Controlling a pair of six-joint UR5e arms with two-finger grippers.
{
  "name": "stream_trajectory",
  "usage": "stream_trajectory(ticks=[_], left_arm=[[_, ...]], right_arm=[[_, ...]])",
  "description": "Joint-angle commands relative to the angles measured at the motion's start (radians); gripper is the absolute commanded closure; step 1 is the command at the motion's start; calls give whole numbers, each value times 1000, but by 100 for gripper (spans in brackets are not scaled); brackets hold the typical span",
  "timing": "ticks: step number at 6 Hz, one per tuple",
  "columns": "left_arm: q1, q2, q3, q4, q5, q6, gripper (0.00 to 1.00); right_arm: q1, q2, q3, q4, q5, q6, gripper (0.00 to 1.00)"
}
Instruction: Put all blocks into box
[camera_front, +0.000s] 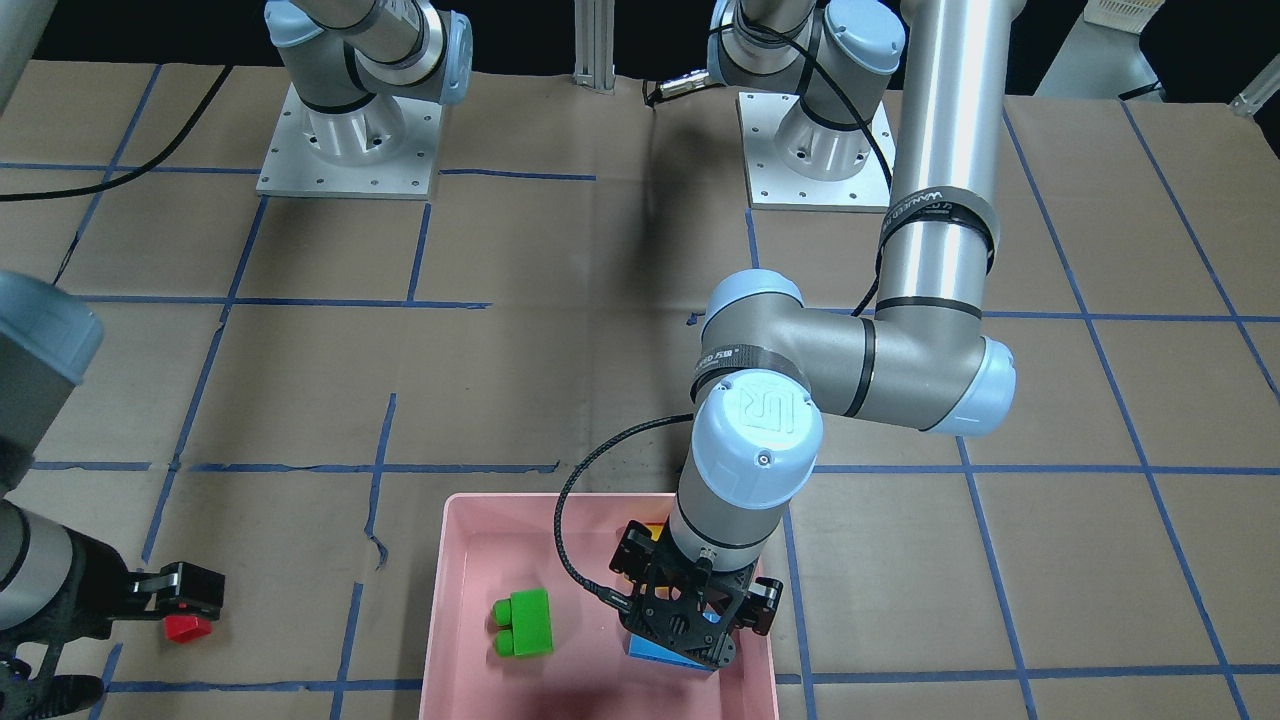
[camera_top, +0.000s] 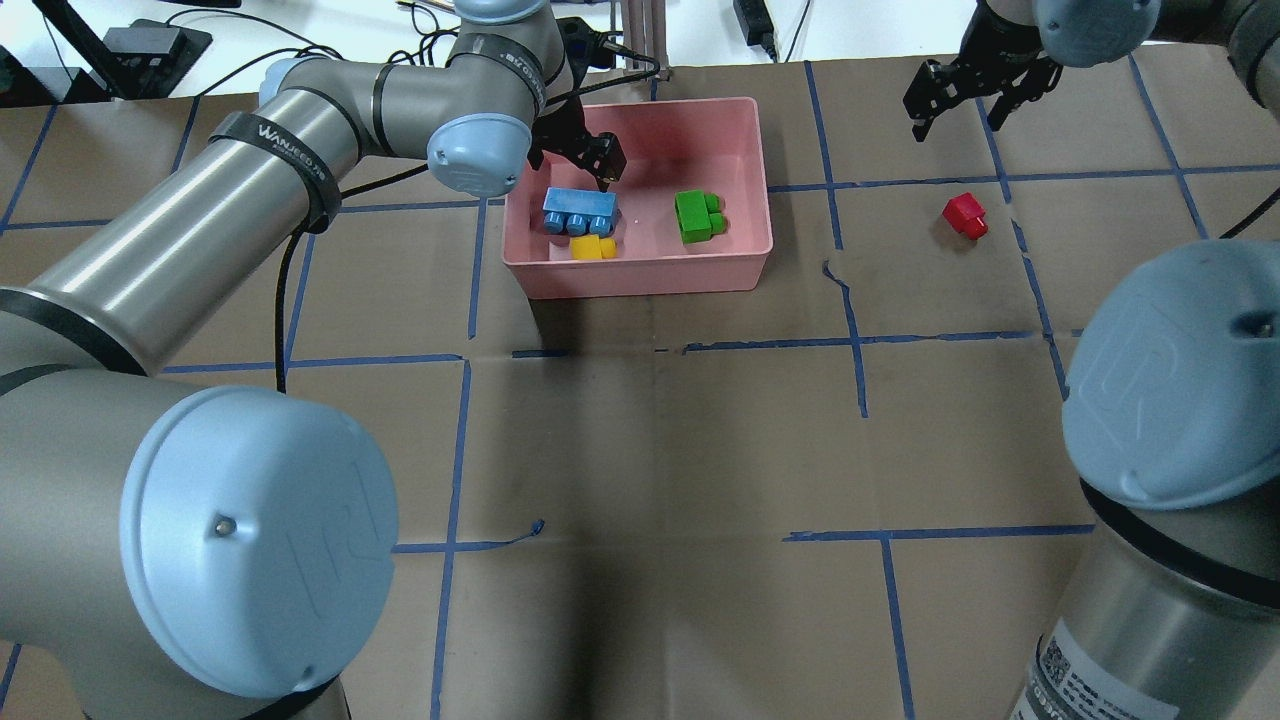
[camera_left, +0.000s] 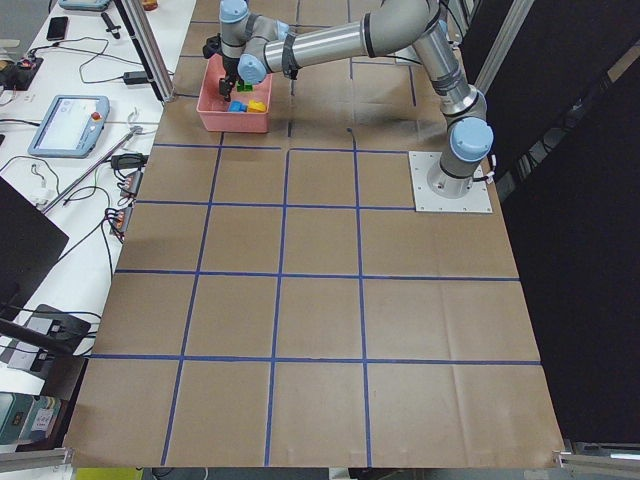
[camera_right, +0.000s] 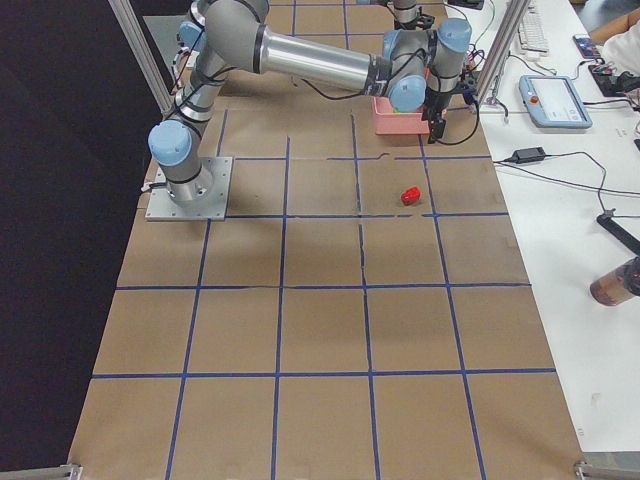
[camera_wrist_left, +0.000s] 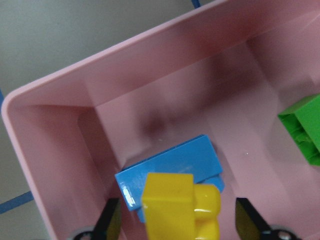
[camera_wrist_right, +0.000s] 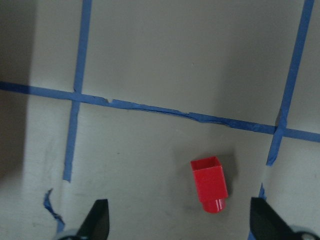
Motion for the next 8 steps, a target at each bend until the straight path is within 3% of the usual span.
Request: stream_trajectory(ticks=[1, 3, 4, 6, 7, 8], left_arm=[[4, 110, -9, -164, 46, -1, 1], [36, 305, -50, -439, 88, -35, 1], [47, 392, -112, -452, 82, -61, 1], [95, 544, -217, -457, 71, -109, 1], [146, 597, -225, -487, 7, -95, 1], [154, 623, -231, -563, 1, -96, 1]], right_arm=[[-56, 77, 10, -41, -4, -156, 1], [-58, 86, 117, -100, -7, -181, 1], [-58, 83, 162, -128, -7, -190, 2], [-58, 74, 156, -148, -29, -192, 33], [-58, 74, 157, -148, -33, -192, 45], [-58, 72, 156, -148, -35, -192, 58]])
